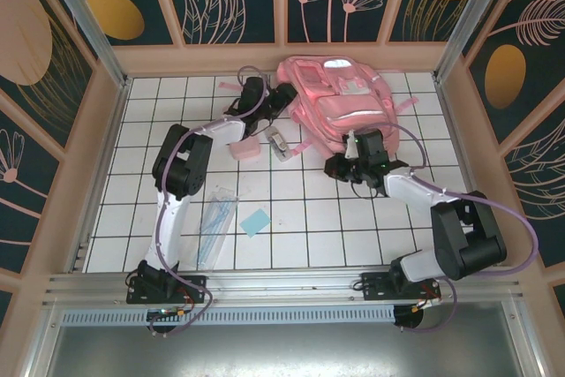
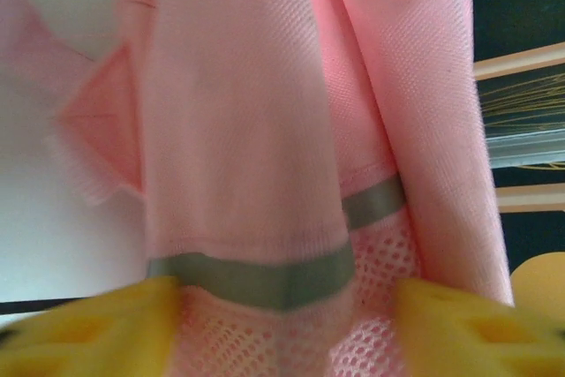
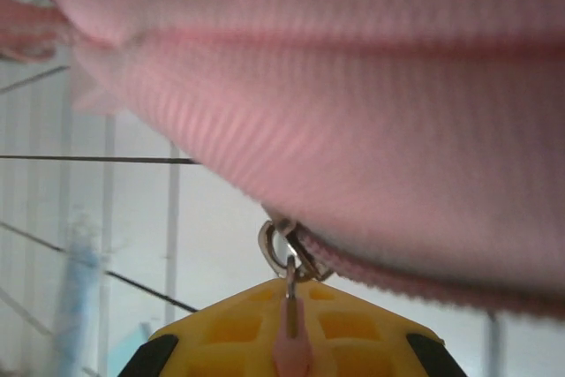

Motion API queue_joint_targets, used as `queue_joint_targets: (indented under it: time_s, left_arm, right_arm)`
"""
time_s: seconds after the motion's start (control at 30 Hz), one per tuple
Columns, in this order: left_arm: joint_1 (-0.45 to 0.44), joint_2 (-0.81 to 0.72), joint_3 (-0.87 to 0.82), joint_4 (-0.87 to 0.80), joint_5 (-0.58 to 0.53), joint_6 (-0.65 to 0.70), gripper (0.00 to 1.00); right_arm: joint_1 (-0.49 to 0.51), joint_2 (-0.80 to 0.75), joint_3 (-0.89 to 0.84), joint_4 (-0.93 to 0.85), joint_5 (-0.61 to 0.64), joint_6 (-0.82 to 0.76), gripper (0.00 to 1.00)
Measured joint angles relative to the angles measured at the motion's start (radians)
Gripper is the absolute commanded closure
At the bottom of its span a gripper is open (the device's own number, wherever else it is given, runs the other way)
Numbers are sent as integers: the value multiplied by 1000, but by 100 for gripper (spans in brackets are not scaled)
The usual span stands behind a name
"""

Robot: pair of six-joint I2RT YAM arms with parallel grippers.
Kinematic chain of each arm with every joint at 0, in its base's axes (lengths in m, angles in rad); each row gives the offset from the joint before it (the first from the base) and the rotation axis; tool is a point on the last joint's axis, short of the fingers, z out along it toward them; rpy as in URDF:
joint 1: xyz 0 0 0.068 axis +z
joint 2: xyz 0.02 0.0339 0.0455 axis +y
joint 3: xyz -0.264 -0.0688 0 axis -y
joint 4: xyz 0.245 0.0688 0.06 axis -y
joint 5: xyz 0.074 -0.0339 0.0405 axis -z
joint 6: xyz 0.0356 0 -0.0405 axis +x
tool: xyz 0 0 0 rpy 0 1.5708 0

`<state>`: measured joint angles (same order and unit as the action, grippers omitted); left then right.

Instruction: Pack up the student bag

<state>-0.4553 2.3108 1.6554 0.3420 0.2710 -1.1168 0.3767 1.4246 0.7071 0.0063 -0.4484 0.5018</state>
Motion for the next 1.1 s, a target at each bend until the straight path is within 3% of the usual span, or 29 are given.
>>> queue_joint_targets:
  time_s: [0.17, 0.3, 0.47, 0.53, 0.63, 0.7, 0.77, 0.97, 1.1]
  left_arm:
    - [12, -161, -218, 9, 11, 13, 21]
    - [-3, -348, -466, 116, 32, -58, 24]
    - [-50, -383, -563, 251, 51, -161, 29]
    - [-72, -361, -552, 278, 55, -184, 35]
    - [-85, -301, -512, 342, 63, -227, 53]
    - [-89, -263, -496, 393, 77, -257, 73]
    - [-90, -235, -491, 425, 95, -284, 100]
    - [-108, -201, -476, 430, 142, -291, 100]
    - [-101, -201, -448, 372, 164, -231, 100]
  right_arm:
    - [24, 117, 84, 132, -94, 87, 100]
    - [30, 212, 210, 188, -158, 122, 100]
    - [54, 256, 287, 209, -189, 140, 100]
    - [61, 256, 287, 210, -191, 153, 100]
    - [72, 256, 276, 216, -197, 173, 100]
    - [84, 251, 257, 220, -196, 186, 100]
    - [95, 237, 229, 221, -180, 190, 100]
    - [88, 165, 197, 36, -85, 163, 100]
    - [9, 74, 192, -181, -43, 85, 100]
